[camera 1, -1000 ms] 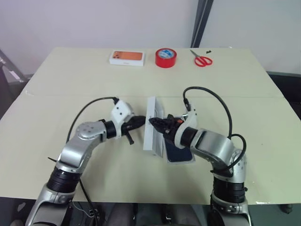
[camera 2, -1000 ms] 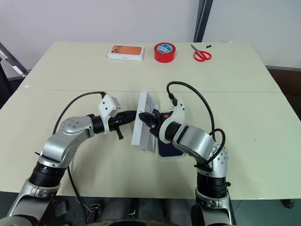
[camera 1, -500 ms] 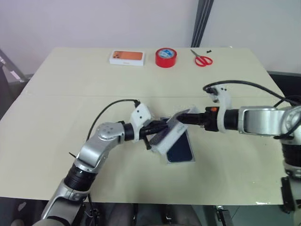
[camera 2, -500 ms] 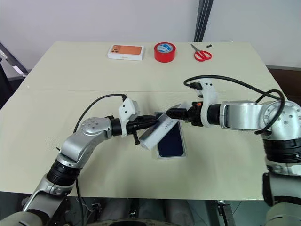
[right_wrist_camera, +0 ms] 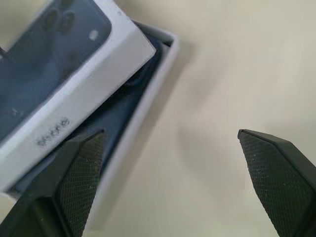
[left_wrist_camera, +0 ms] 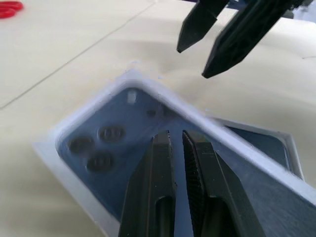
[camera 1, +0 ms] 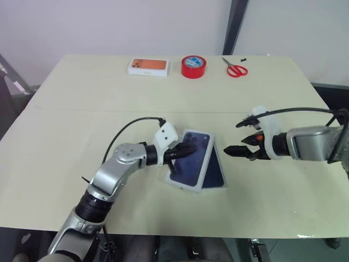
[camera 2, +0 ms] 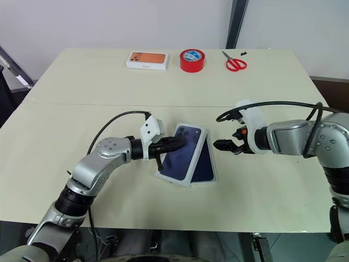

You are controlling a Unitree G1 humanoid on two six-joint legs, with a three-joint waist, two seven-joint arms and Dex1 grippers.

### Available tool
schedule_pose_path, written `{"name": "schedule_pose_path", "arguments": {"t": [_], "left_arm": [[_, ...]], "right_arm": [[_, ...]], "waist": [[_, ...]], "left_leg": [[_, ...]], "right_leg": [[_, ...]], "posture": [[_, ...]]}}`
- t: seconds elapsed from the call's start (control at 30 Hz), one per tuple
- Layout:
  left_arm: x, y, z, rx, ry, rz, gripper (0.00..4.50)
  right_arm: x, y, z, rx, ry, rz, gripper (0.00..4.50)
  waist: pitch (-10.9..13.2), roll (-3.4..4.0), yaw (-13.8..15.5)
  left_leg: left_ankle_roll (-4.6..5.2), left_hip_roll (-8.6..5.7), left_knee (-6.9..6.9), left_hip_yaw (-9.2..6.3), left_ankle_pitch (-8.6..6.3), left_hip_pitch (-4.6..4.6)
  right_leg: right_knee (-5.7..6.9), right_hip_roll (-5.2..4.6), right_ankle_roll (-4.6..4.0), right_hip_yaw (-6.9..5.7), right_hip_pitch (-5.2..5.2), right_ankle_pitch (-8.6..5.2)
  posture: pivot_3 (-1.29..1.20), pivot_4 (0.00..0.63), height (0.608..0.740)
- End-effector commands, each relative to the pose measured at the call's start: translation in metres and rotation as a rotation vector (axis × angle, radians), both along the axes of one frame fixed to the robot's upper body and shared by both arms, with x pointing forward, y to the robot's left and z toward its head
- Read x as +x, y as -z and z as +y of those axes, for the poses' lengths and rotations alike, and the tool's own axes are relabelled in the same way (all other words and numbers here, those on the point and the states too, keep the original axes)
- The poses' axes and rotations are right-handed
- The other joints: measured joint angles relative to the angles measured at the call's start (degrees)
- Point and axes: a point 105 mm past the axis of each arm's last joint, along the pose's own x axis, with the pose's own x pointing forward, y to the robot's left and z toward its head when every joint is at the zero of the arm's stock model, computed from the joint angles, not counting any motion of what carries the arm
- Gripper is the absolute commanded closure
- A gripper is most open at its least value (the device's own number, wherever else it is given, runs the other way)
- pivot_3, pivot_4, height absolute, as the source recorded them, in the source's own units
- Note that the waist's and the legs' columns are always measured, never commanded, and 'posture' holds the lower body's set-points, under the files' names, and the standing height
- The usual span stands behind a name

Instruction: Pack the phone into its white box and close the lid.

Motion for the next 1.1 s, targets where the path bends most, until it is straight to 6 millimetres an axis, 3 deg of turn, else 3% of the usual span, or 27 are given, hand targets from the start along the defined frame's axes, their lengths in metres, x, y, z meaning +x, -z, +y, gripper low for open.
{"name": "schedule_pose_path", "arguments": {"t": [0.03, 0.27, 0.47, 0.67, 0.87, 1.1], "left_arm": [[0.01, -0.028, 0.029, -0.033, -0.101, -0.029, 4.06], [0.009, -0.004, 0.066, 0.092, -0.185, 0.106, 4.06], [-0.002, 0.021, 0.056, 0.191, -0.129, 0.192, 4.06], [-0.021, 0.043, 0.027, 0.289, -0.002, 0.217, 4.06], [-0.02, 0.035, 0.001, 0.226, 0.047, 0.194, 4.06], [-0.023, 0.023, -0.011, 0.17, 0.089, 0.179, 4.06]], "right_arm": [[0.003, -0.02, 0.005, -0.046, -0.101, -0.147, 0.87], [-0.014, -0.017, 0.032, -0.156, -0.385, -0.247, 4.45], [-0.015, -0.001, 0.039, -0.281, -0.48, -0.286, 4.45], [-0.019, 0.014, 0.048, -0.315, -0.538, -0.275, 4.45], [-0.018, 0.02, 0.053, -0.338, -0.56, -0.281, 4.45], [-0.016, 0.021, 0.045, -0.379, -0.552, -0.284, 4.45]], "waist": [[0.0, 0.0, -0.12], [0.01, -0.01, 0.08], [0.01, -0.01, 0.14], [0.01, -0.01, -0.05], [0.0, -0.01, 0.11], [0.0, -0.01, 0.02]], "left_leg": [[0.0, 0.0, 0.0, 0.0, 0.0, 0.01], [-0.01, 0.0, -0.01, -0.01, 0.0, 0.01], [-0.01, -0.04, 0.0, -0.02, 0.0, 0.01], [-0.02, -0.04, -0.01, -0.03, 0.01, 0.02], [-0.02, -0.05, 0.02, -0.03, 0.01, 0.02], [-0.02, -0.06, 0.03, -0.03, 0.01, 0.03]], "right_leg": [[0.0, 0.0, 0.0, 0.0, -0.01, 0.0], [-0.02, -0.02, 0.0, -0.01, 0.0, 0.0], [-0.02, -0.09, 0.0, -0.02, 0.0, 0.0], [0.0, -0.08, 0.0, -0.01, 0.0, 0.0], [0.04, -0.08, 0.0, -0.01, 0.0, 0.0], [0.04, -0.08, 0.0, -0.01, 0.0, 0.0]], "posture": [[0.0, 0.15, 0.74], [0.0, 0.15, 0.74], [0.0, 0.15, 0.74], [0.0, 0.15, 0.74], [0.0, 0.15, 0.74], [0.0, 0.15, 0.74]]}}
